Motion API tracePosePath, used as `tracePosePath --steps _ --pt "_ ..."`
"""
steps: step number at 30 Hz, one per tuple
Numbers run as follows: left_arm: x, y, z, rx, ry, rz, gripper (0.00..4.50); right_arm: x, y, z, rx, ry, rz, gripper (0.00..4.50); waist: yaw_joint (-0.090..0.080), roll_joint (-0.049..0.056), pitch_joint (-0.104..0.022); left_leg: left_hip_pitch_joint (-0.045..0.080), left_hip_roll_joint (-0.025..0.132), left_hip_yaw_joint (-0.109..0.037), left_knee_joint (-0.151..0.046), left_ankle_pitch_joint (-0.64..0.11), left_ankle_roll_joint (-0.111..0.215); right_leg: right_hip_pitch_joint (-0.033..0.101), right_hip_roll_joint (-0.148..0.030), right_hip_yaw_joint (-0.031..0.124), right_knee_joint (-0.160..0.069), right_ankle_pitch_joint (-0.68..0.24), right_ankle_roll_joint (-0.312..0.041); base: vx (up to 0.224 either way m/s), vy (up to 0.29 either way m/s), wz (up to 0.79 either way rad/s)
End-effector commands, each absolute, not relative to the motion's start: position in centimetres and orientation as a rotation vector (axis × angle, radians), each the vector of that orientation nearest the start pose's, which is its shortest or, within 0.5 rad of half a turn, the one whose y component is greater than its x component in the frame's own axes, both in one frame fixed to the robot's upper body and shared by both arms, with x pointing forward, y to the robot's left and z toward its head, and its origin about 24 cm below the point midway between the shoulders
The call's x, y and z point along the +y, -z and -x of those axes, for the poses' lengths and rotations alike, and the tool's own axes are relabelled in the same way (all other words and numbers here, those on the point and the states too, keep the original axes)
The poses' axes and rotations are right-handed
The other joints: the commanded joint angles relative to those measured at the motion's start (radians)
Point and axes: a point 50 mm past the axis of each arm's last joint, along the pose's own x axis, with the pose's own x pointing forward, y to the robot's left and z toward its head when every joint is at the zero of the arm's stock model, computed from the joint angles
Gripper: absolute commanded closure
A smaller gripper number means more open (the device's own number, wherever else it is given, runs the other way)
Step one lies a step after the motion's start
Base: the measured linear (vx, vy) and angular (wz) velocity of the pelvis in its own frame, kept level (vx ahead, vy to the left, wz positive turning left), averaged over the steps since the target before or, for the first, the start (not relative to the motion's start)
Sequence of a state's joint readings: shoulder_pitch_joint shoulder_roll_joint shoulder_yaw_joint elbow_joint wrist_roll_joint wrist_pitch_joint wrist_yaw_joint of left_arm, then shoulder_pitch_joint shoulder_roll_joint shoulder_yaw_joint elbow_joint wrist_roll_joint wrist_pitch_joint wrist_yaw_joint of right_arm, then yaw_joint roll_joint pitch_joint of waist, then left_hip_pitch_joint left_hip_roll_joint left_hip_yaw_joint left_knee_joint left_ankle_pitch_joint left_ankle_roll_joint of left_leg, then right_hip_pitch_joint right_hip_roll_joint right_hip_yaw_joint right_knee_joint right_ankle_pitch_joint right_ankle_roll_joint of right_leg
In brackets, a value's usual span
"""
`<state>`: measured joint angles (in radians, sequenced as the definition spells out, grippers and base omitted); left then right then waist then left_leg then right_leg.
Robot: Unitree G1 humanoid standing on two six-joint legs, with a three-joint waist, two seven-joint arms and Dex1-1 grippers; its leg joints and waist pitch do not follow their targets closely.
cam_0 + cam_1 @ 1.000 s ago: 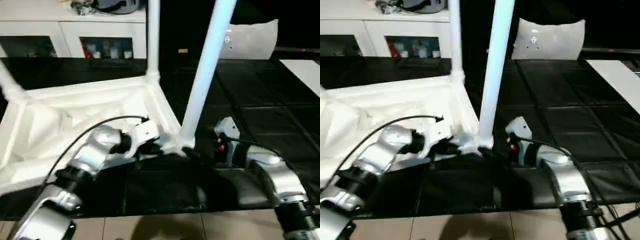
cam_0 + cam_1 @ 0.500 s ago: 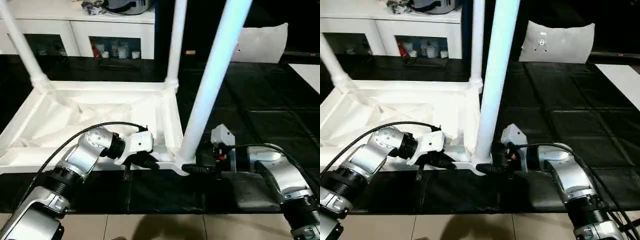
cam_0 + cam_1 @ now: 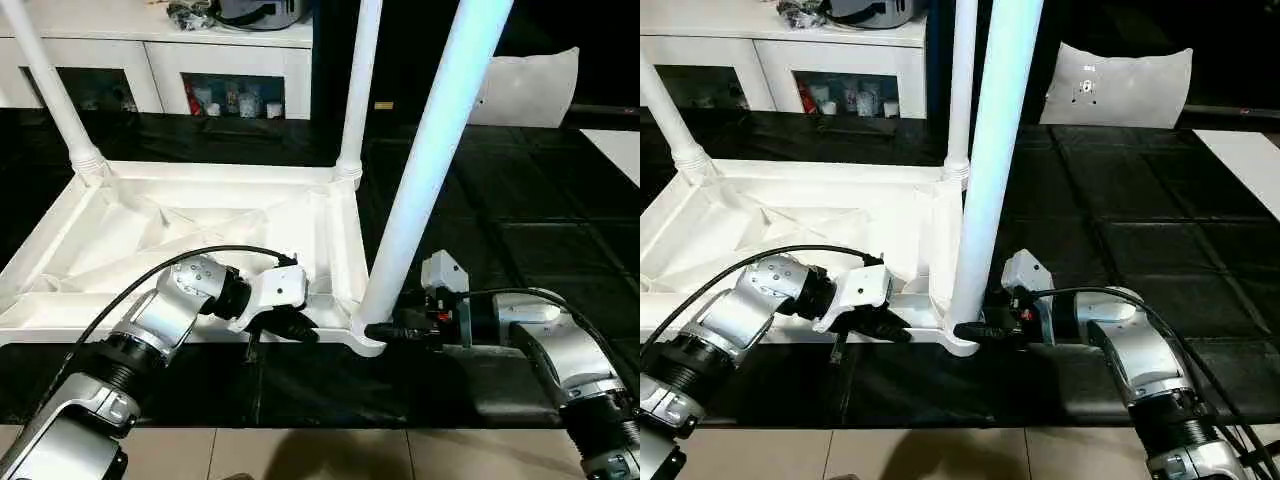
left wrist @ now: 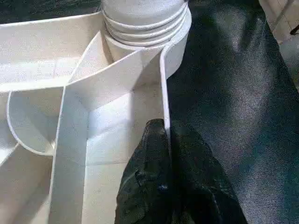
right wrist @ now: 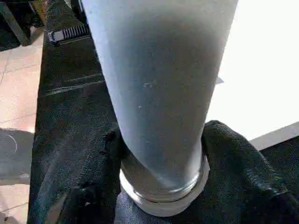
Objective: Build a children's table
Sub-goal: Rotate leg to tighten
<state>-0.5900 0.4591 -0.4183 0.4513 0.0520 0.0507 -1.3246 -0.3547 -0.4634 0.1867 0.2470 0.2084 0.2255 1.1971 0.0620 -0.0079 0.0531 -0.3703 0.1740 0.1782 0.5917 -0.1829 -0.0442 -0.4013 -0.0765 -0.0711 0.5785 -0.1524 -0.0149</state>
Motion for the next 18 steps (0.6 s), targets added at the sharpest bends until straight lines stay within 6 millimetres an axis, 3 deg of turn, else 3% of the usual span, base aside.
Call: tracePosePath --steps 1,7,11,13,15,17,18 --pt "11.9 -6.3 -29.8 0.448 1.599 -0.666 4.5 -15.3 -6.0 -27.9 0.337 -1.324 0.175 2.1 -0.004 -0.007 -0.065 0.017 0.059 -0.016 -0.071 -0.231 0.041 0.045 -0.074 0.047 -0.065 -0.345 -0.196 0.0 0.0 0.0" --pt "12.1 -6.2 -30.0 0.457 1.565 -0.645 4.5 -14.7 -5.8 -27.6 0.339 -1.324 0.156 2.41 -0.005 -0.004 -0.065 0.017 0.058 -0.016 -0.072 -0.236 0.036 0.046 -0.072 0.047 -0.064 -0.338 -0.198 0.0 0.0 0.0" --pt "11.5 -6.5 -30.5 0.455 1.483 -0.565 4.5 -13.9 -5.4 -27.5 0.345 -1.251 0.076 2.49 -0.009 -0.003 -0.061 0.018 0.057 -0.018 -0.074 -0.27 0.024 0.045 -0.074 0.046 -0.072 -0.399 -0.186 0.0 0.0 0.0" --pt "10.5 -6.9 -31.1 0.438 1.397 -0.502 4.5 -13.1 -5.0 -27.6 0.338 -1.161 0.046 2.5 -0.011 0.001 -0.056 0.024 0.056 -0.02 -0.076 -0.304 0.007 0.038 -0.072 0.045 -0.078 -0.459 -0.168 0.0 0.0 0.0" --pt "9.5 -7.2 -31.8 0.424 1.298 -0.443 4.5 -12.2 -4.6 -27.8 0.343 -1.062 0.025 2.51 -0.018 -0.003 -0.056 0.022 0.052 -0.025 -0.076 -0.327 -0.004 0.038 -0.073 0.039 -0.084 -0.513 -0.147 0.0 0.0 0.0" --pt "8.2 -7.4 -32.6 0.403 1.188 -0.385 4.5 -11.4 -4.2 -28.5 0.342 -0.93 -0.009 2.51 -0.027 -0.001 -0.053 0.027 0.05 -0.027 -0.074 -0.355 -0.016 0.031 -0.072 0.036 -0.094 -0.569 -0.124 0.0 0.0 0.0" --pt "7.4 -7.5 -33.0 0.396 1.127 -0.352 4.5 -10.9 -4.2 -29.1 0.339 -0.85 -0.037 2.51 -0.042 0.002 -0.052 0.028 0.046 -0.032 -0.07 -0.4 -0.026 0.026 -0.072 0.026 -0.104 -0.63 -0.101 0.0 0.0 0.0"
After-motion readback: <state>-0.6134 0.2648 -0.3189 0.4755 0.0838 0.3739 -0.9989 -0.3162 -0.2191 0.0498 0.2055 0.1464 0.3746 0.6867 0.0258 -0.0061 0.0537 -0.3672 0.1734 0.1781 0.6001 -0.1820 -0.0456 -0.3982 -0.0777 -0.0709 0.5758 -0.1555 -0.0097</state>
